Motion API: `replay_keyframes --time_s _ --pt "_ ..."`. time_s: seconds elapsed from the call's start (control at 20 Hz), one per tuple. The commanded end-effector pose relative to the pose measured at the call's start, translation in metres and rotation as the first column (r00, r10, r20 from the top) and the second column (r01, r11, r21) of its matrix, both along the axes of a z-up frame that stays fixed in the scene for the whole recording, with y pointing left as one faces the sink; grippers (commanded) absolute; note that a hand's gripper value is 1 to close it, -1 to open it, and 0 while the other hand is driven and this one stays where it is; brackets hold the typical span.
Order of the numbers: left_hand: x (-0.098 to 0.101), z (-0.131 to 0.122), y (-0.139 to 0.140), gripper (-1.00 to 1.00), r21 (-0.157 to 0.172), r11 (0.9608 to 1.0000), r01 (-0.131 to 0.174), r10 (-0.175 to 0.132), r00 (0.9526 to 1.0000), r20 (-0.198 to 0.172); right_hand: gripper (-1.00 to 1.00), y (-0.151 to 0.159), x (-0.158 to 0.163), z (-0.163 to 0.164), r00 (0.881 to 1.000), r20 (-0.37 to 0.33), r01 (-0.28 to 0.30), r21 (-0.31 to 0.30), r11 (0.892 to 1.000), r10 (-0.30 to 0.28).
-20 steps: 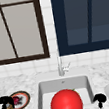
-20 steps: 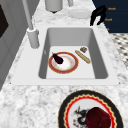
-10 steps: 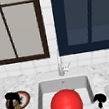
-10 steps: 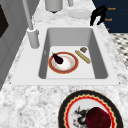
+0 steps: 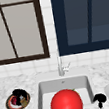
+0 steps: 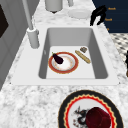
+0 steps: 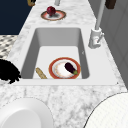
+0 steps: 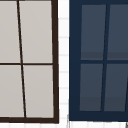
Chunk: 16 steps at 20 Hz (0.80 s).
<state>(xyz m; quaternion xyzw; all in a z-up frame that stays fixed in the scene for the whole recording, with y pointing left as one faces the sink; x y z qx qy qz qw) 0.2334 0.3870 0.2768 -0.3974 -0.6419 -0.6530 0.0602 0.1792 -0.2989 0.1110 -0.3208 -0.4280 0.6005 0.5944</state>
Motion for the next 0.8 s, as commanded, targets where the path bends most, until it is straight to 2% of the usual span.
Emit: replay_keyframes --time_s 0.0,0.35,0.75 --pt "0.01 0.005 -0.022 1.0 0.009 0.9999 -0.005 0.005 0.9997 -0.024 0.0 0.0 0.0 0.0 1.0 0.0 0.0 0.0 1.0 0.0" --pt "0.023 0.007 -0.064 1.0 0.023 0.9997 -0.001 0.002 0.9993 -0.039 0.0 0.0 0.0 0.0 1.0 0.0 0.0 0.0 1.0 0.0" --pt "0.039 0.016 -0.107 1.0 0.023 0.9996 -0.016 0.016 0.9996 -0.022 0.0 0.0 0.0 0.0 1.0 0.0 0.0 0.0 1.0 0.0"
